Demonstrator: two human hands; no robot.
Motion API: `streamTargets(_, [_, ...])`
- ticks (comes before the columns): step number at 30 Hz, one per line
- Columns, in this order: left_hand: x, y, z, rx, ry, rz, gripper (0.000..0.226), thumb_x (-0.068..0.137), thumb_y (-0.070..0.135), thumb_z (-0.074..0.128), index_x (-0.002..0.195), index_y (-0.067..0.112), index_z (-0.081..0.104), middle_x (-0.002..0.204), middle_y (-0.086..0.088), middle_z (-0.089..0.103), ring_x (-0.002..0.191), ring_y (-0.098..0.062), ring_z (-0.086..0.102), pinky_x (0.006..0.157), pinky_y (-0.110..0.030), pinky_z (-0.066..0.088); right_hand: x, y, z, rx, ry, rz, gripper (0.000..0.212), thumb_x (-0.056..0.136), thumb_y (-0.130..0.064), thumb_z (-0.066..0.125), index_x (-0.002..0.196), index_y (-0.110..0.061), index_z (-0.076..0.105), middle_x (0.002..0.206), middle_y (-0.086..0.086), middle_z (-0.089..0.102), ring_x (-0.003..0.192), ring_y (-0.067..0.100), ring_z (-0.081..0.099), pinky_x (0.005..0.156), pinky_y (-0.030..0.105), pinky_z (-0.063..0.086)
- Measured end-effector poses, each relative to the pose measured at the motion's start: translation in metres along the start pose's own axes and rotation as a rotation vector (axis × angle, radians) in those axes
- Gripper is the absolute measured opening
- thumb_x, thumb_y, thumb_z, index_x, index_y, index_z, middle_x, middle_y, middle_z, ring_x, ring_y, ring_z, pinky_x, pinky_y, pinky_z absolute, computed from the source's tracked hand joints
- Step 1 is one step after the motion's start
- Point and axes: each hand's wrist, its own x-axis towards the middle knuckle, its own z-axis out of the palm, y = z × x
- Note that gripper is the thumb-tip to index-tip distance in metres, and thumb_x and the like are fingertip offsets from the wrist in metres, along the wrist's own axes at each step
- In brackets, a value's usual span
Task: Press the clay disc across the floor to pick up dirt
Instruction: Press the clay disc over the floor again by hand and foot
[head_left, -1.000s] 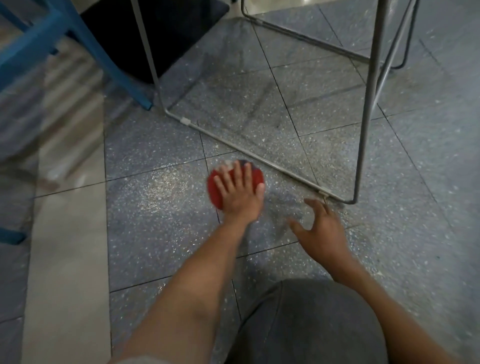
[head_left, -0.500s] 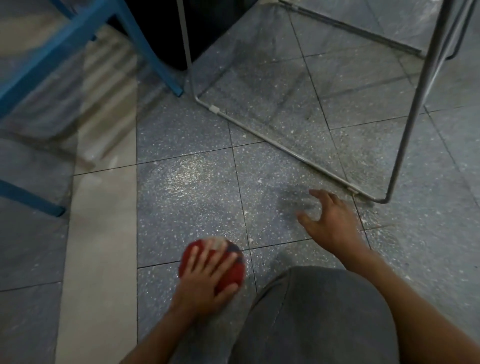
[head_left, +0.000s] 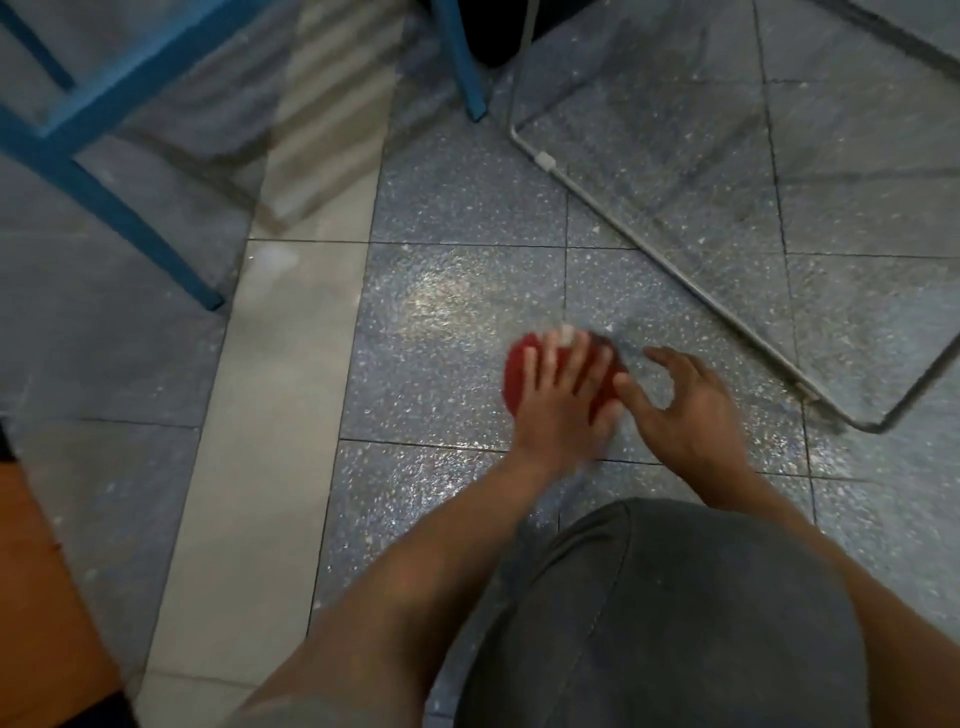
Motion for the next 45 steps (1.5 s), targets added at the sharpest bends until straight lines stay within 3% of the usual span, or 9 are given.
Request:
streamTargets(5, [-0.059,-0.037,0.017,0.059,-0.019,0.419,0.068,0.107,0.065,0.042,0.168,0.037,0.028,0.179,-0.002,0.021,0.167,-0.035,0.004,0.134,-0.058,0.005,0.009,-0.021,0.017,-0.042,-0.022,-0.068,0.054,0.094,-0.052,0.063,0.136,-0.018,0.060,0.138,0.014,0.060,0.125,0.036,0.057,0.099,0.042,0.047])
streamTargets(8, [-0.080,-0.090,-0.006,0.003,0.050,0.082,0.072,0.105,0.067,0.048,0.168,0.042,0.026,0.179,0.001,0.020,0.166,-0.035,0.014,0.134,-0.056,0.004,0.011,-0.040,0.036,-0.046,-0.088,-0.123,0.056,0.092,-0.054,0.063,0.135,-0.019,0.060,0.140,0.012,0.059,0.127,0.035,0.055,0.104,0.045,0.045])
streamTargets(15, [-0.221,-0.100,0.011,-0.080,0.161,-0.790,0.078,0.109,0.071,0.027,0.172,0.035,0.000,0.181,-0.002,-0.012,0.165,-0.034,-0.018,0.134,-0.060,-0.002,0.007,-0.081,0.080,-0.031,-0.236,-0.325,0.055,0.092,-0.056,0.063,0.134,-0.021,0.060,0.138,0.008,0.061,0.127,0.031,0.056,0.106,0.041,0.043])
streamTargets(21, [-0.215,-0.019,0.057,-0.148,0.140,-0.490,0.069,0.114,0.057,0.022,0.173,0.025,0.006,0.181,-0.008,0.009,0.164,-0.045,0.012,0.119,-0.058,0.041,0.009,-0.094,0.094,-0.109,-0.312,-0.454,0.061,0.090,-0.064,0.055,0.134,-0.022,0.059,0.141,0.007,0.061,0.129,0.032,0.055,0.110,0.047,0.044])
streamTargets(26, [-0.121,-0.060,0.020,-0.043,0.013,-0.185,0.060,0.105,0.065,0.044,0.157,0.036,0.052,0.168,0.001,0.044,0.164,-0.038,0.018,0.133,-0.061,0.013,0.013,-0.095,0.089,-0.143,-0.293,-0.498,0.055,0.092,-0.056,0.062,0.135,-0.021,0.060,0.141,0.010,0.060,0.127,0.035,0.055,0.107,0.049,0.047])
streamTargets(30, [-0.124,-0.157,-0.027,-0.150,0.115,-0.542,0.075,0.103,0.079,0.018,0.170,0.045,0.011,0.181,0.004,0.003,0.166,-0.037,-0.002,0.129,-0.056,-0.020,0.019,-0.101,0.081,-0.165,-0.279,-0.492,0.061,0.090,-0.065,0.058,0.137,-0.026,0.057,0.144,0.008,0.058,0.132,0.034,0.052,0.109,0.051,0.045])
streamTargets(35, [-0.248,-0.235,-0.025,-0.152,0.170,-1.163,0.078,0.103,0.081,0.014,0.170,0.045,0.000,0.181,0.000,0.004,0.167,-0.036,0.000,0.130,-0.065,-0.005,0.021,-0.112,0.088,-0.155,-0.315,-0.520,0.061,0.090,-0.061,0.060,0.139,-0.024,0.055,0.146,0.008,0.056,0.133,0.034,0.050,0.112,0.051,0.041])
streamTargets(39, [-0.322,-0.177,0.012,-0.171,0.223,-1.422,0.080,0.103,0.077,0.009,0.172,0.036,-0.001,0.182,-0.006,0.002,0.166,-0.038,-0.005,0.129,-0.069,0.001,0.009,-0.125,0.110,-0.124,-0.363,-0.569,0.060,0.089,-0.055,0.064,0.136,-0.017,0.060,0.143,0.010,0.059,0.131,0.034,0.053,0.113,0.047,0.041])
streamTargets(45, [-0.267,-0.036,0.064,-0.103,0.163,-1.018,0.080,0.105,0.072,0.029,0.170,0.025,0.026,0.176,-0.017,0.024,0.162,-0.053,0.011,0.122,-0.074,0.023,-0.004,-0.141,0.128,-0.112,-0.423,-0.660,0.056,0.089,-0.053,0.069,0.133,-0.019,0.061,0.139,0.007,0.062,0.126,0.030,0.058,0.106,0.048,0.048])
